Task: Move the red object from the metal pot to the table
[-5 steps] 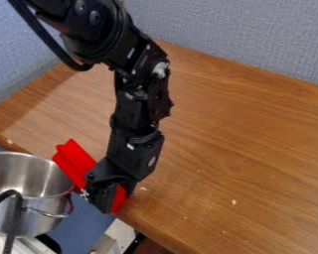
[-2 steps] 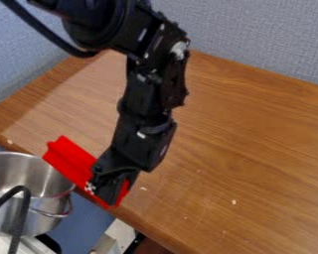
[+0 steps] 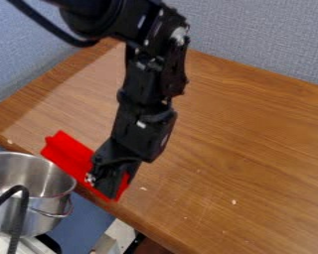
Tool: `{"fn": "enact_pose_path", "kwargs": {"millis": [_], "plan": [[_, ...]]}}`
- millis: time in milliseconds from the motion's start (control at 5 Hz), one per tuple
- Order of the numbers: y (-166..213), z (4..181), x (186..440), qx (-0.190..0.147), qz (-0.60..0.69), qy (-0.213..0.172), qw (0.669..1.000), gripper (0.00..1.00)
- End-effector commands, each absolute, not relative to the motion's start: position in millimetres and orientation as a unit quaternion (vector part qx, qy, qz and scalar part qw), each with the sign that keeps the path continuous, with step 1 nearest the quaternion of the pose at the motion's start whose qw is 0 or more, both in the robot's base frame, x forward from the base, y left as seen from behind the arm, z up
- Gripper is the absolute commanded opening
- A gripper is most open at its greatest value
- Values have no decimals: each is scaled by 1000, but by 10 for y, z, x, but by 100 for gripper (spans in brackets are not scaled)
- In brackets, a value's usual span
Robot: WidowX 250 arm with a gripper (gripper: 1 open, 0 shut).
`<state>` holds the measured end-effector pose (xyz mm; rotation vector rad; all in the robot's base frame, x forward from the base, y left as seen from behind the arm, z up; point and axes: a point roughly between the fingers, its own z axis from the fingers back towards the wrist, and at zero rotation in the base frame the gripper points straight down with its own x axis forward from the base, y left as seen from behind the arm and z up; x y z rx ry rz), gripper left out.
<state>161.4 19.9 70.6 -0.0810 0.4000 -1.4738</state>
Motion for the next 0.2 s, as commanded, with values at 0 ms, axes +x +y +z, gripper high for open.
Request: {"fn": "enact_pose_path", "kwargs": {"millis": [0], "plan": [[45, 803, 1783, -11, -673, 153, 724, 0]]}}
